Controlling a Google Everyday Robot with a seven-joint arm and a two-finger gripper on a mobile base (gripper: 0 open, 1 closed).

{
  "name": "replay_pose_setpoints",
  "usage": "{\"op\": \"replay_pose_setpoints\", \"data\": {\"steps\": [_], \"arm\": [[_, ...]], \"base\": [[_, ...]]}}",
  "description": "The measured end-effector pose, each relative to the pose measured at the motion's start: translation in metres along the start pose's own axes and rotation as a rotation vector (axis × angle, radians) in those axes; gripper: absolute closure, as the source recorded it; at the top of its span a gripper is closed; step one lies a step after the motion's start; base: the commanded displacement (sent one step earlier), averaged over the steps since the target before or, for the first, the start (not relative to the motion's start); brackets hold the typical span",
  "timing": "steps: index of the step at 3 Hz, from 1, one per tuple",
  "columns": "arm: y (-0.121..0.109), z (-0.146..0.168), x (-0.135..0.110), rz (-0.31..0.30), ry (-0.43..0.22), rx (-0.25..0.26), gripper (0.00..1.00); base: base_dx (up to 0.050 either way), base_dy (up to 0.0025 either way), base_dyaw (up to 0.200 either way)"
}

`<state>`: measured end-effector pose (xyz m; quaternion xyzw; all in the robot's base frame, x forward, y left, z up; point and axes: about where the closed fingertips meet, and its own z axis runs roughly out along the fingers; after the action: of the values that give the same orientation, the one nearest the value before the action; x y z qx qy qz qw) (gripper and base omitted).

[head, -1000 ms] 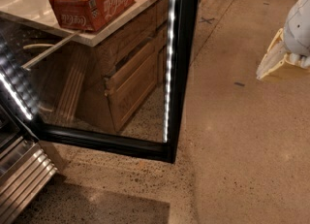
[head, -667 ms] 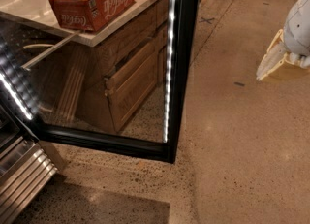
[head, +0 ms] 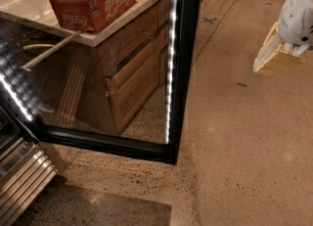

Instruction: Close right fridge door

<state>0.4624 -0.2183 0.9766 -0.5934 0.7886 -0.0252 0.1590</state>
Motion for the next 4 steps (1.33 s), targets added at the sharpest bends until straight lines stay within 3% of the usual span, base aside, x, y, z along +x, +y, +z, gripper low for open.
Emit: {"op": "replay_pose_setpoints", "data": {"steps": [1,2,3,4], "arm": [[-0.018,0.007,-0.003,0.021,-0.005,-0.013,1.00],[-0.051,0.016,-0.021,0.030,-0.005,-0.048,1.00],[-0.081,0.013,-0.043,0.025,-0.031,-0.039,1.00],[-0.104,0.033,-0.057,-0.014,-0.151,-0.098,1.00]], "base": [[0.000,0.00000,0.000],[0.000,0.00000,0.000],[0.000,0.00000,0.000],[0.000,0.00000,0.000]]}}
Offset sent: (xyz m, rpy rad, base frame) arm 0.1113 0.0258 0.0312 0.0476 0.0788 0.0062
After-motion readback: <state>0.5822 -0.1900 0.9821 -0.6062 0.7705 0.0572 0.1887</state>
